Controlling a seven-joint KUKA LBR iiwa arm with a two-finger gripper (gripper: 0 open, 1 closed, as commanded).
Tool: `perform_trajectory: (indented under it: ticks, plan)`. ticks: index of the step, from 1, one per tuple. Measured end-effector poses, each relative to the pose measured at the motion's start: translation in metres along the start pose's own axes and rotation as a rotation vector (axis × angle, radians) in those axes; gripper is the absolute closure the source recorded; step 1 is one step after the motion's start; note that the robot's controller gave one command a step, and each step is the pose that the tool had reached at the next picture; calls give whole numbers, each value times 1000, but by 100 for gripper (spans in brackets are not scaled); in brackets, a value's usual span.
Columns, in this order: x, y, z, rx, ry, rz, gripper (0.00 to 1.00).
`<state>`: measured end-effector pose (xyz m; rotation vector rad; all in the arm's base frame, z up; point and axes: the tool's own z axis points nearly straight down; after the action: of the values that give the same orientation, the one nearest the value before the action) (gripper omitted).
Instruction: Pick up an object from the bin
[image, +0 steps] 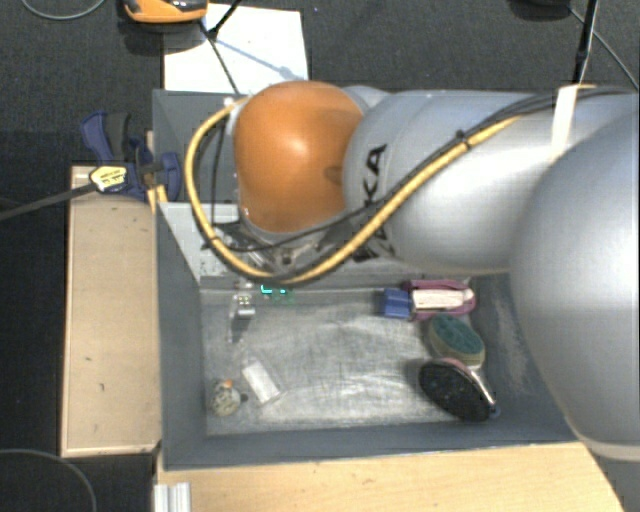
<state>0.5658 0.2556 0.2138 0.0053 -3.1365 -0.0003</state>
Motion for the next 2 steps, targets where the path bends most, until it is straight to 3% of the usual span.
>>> perform_trajectory:
  ticks: [1,2]
  plan:
    - [-13,-95,146,1,-5,-68,0]
    - [67,-59,113,-2,-3,-148,0]
